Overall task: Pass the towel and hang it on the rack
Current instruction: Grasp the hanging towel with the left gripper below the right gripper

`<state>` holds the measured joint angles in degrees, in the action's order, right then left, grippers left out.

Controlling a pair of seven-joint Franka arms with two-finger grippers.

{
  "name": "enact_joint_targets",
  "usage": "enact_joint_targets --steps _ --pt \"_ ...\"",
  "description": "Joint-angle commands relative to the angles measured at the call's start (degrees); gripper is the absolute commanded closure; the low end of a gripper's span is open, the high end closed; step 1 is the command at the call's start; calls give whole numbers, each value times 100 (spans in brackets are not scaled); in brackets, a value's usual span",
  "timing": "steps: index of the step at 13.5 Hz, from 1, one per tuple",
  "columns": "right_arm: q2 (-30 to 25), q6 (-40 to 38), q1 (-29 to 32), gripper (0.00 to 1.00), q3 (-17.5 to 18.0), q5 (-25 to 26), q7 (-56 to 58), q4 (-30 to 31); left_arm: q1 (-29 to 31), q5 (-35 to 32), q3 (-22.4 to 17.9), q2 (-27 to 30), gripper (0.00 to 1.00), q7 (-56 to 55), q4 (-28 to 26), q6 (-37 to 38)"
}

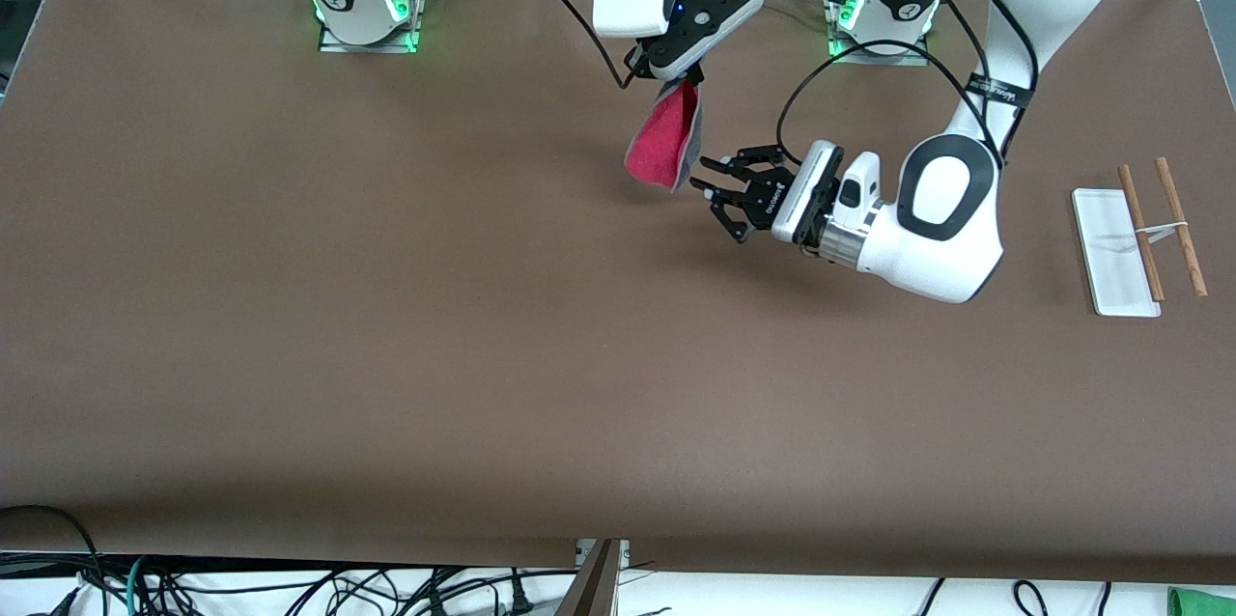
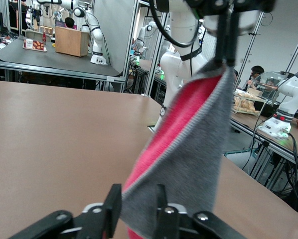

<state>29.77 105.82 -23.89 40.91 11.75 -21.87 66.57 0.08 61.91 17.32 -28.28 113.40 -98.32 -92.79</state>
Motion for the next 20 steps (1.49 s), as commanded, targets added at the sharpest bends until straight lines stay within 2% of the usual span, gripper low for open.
enact_joint_targets --steps 1,4,8,13,16,20 --pt "29 -140 77 100 57 222 734 -56 -60 -56 25 -212 15 437 138 77" --pt "29 -378 68 100 57 547 1438 -56 -69 -30 26 -247 14 525 313 68" --pt "29 -449 51 100 49 627 2150 -38 -166 146 61 -520 15 921 454 -301" --pt "29 -440 -2 100 66 715 2328 -47 -236 629 78 -687 14 1386 620 -652" --pt "29 -414 -2 100 75 715 2319 -47 -298 603 78 -731 15 1510 561 -574" --pt "29 -396 -2 100 75 715 2319 -47 -210 603 78 -722 12 1642 428 -109"
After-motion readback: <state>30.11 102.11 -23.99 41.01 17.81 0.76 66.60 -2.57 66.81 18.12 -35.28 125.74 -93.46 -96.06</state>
